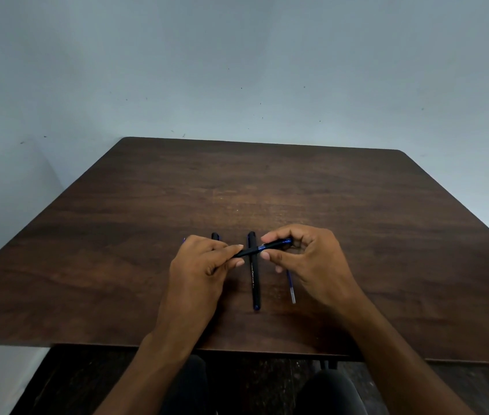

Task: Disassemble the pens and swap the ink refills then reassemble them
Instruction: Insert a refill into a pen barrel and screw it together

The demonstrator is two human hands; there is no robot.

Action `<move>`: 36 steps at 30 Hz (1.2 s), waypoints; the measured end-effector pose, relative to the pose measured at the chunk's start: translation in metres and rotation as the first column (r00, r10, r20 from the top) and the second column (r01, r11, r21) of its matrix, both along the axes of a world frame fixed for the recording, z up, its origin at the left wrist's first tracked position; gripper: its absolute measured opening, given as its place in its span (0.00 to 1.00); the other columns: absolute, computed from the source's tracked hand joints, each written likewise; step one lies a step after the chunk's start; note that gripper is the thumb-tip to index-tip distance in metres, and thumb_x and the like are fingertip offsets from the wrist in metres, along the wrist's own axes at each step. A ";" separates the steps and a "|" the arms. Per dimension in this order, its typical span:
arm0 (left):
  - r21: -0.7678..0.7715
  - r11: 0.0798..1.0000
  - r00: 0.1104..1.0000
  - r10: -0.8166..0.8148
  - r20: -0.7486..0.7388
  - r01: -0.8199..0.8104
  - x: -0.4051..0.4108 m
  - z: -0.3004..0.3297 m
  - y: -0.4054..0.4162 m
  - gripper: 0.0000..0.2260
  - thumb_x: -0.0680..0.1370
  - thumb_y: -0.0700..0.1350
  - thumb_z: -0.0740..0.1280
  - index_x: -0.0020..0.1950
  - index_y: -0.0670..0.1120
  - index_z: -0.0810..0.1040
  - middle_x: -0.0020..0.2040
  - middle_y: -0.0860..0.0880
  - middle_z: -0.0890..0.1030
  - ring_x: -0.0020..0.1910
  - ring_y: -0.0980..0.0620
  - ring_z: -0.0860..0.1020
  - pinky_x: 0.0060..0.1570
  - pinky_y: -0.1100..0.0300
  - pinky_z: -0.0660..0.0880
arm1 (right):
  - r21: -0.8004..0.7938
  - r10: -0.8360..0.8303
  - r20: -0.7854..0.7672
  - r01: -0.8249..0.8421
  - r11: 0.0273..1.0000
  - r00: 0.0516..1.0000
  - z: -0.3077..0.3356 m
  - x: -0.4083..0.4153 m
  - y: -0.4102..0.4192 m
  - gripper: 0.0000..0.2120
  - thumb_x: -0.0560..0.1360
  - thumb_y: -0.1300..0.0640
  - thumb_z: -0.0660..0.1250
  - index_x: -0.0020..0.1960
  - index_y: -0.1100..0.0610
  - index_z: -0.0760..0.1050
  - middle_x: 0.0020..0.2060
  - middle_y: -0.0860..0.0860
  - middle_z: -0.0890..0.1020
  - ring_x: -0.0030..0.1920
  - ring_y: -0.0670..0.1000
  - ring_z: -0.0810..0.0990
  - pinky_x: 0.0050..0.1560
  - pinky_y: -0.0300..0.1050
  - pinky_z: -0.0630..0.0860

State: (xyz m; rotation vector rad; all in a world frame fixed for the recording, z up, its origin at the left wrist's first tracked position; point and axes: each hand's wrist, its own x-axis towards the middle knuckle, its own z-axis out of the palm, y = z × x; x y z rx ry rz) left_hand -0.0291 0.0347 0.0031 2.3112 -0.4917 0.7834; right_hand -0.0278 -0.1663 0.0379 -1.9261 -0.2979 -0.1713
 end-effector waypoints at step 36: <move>-0.009 1.000 0.998 0.015 -0.058 -0.015 -0.005 0.006 -0.002 0.10 0.70 0.40 0.77 0.51 0.45 0.87 0.43 0.53 0.85 0.44 0.53 0.78 0.48 0.72 0.69 | 0.140 -0.049 -0.075 0.059 0.988 0.996 -0.010 0.005 -0.013 0.09 0.70 0.50 0.75 0.47 0.53 0.86 0.31 0.46 0.85 0.30 0.41 0.77 0.34 0.33 0.75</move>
